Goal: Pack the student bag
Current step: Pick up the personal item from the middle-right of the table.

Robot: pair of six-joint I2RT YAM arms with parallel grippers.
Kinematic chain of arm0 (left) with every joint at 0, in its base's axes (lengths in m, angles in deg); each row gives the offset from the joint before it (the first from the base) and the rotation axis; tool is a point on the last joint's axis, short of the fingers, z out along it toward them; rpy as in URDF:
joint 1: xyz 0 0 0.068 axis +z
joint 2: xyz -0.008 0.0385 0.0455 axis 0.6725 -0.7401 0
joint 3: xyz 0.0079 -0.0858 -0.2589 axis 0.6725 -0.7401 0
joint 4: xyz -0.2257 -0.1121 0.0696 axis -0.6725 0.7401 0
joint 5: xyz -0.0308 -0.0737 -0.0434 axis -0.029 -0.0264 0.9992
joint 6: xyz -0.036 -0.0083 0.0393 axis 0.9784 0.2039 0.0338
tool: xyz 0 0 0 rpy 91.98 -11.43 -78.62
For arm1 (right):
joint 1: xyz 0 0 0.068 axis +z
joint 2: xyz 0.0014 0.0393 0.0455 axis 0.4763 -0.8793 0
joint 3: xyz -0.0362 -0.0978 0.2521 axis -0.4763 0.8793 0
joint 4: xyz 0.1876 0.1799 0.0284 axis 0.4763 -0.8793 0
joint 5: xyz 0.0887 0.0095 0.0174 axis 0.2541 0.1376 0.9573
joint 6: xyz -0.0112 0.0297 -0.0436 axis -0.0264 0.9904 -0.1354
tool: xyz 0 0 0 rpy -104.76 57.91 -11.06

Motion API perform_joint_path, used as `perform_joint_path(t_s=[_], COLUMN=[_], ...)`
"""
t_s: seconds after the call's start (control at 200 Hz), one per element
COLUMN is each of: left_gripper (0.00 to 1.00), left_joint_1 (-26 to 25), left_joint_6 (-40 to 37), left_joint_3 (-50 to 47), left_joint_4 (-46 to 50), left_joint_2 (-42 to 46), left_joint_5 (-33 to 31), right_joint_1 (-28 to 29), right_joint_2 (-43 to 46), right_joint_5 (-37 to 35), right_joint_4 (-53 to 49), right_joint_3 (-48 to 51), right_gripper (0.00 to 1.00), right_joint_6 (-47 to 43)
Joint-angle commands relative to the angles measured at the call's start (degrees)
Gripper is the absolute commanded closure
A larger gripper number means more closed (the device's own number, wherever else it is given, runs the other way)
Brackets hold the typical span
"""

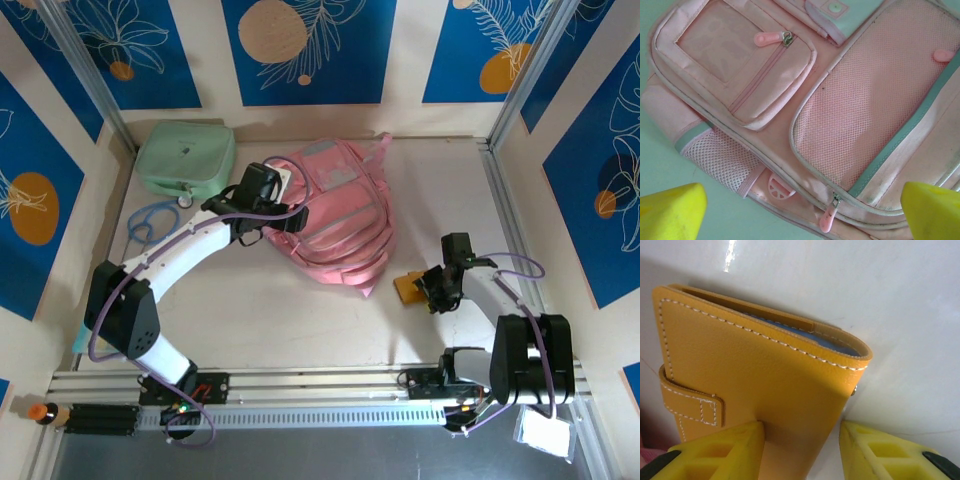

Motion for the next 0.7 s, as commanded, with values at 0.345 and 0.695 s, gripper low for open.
perform_joint_path(t_s=[0.345,0.695], left_gripper=[0.03,0.08], left_joint_1=[-1.08,-6.51], left_joint_6=[0.25,-6.44], left_joint_3=[3.01,7.97], left_joint_4=[1.97,2.33], left_joint_2=[-0.96,-6.38], left_joint_5=[1.95,5.06], right_joint_1=[-0.41,-0.73], right_joint_2=[-2.85,8.47], right_joint_5=[-0.82,-5.39], right_joint_4=[-1.18,-2.91], right_joint_3=[-3.30,-9.07], right_gripper=[0.86,1.00], right_joint_6=[-1.16,-8.36])
